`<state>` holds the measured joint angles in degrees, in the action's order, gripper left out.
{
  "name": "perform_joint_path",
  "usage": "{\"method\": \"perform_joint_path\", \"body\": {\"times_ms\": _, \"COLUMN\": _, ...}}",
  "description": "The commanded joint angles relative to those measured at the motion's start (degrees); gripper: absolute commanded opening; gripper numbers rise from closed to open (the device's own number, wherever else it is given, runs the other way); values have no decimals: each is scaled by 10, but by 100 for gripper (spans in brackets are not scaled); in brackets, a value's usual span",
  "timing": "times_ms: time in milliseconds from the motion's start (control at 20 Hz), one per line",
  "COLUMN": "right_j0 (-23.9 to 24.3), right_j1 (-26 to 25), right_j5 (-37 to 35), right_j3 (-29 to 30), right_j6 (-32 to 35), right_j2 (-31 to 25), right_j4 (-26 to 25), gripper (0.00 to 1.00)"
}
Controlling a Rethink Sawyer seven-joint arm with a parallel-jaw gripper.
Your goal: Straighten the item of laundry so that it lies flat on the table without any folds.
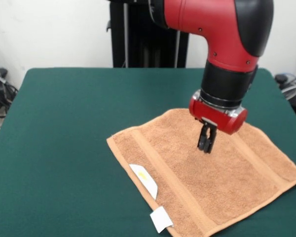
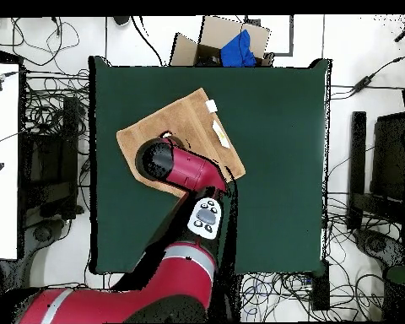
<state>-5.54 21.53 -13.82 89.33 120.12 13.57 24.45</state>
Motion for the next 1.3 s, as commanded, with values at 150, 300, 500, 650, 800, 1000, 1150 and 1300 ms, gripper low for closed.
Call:
{"method": "perform_joint_path", "body": {"times_ms": 150, "right_j0": 18, "right_j1": -17, "right_j5": 69, "right_j3": 20, "right_j6": 67, "right_j2": -61, "right_j4": -35, "gripper": 0}}
{"method": "perform_joint_path", "body": {"times_ms": 300, "right_j0": 21, "right_j1": -17, "right_j5": 77, "right_j3": 22, "right_j6": 66, "right_j2": -60, "right_j4": -39, "gripper": 0}}
{"method": "perform_joint_path", "body": {"times_ms": 500, "right_j0": 24, "right_j1": -13, "right_j5": 80, "right_j3": 29, "right_j6": 59, "right_j2": -54, "right_j4": -46, "gripper": 0}}
{"method": "perform_joint_path", "body": {"times_ms": 650, "right_j0": 33, "right_j1": -6, "right_j5": 67, "right_j3": 40, "right_j6": 46, "right_j2": -57, "right_j4": -57, "gripper": 0}}
{"method": "perform_joint_path", "body": {"times_ms": 800, "right_j0": 43, "right_j1": 7, "right_j5": 57, "right_j3": 53, "right_j6": 36, "right_j2": -60, "right_j4": -72, "gripper": 0}}
{"method": "perform_joint_path", "body": {"times_ms": 1000, "right_j0": 54, "right_j1": 14, "right_j5": 51, "right_j3": 61, "right_j6": 35, "right_j2": -66, "right_j4": -91, "gripper": 0}}
{"method": "perform_joint_path", "body": {"times_ms": 1150, "right_j0": 62, "right_j1": 17, "right_j5": 59, "right_j3": 72, "right_j6": 36, "right_j2": -69, "right_j4": -109, "gripper": 0}}
{"method": "perform_joint_path", "body": {"times_ms": 1300, "right_j0": 63, "right_j1": 23, "right_j5": 63, "right_j3": 78, "right_j6": 36, "right_j2": -61, "right_j4": -127, "gripper": 0}}
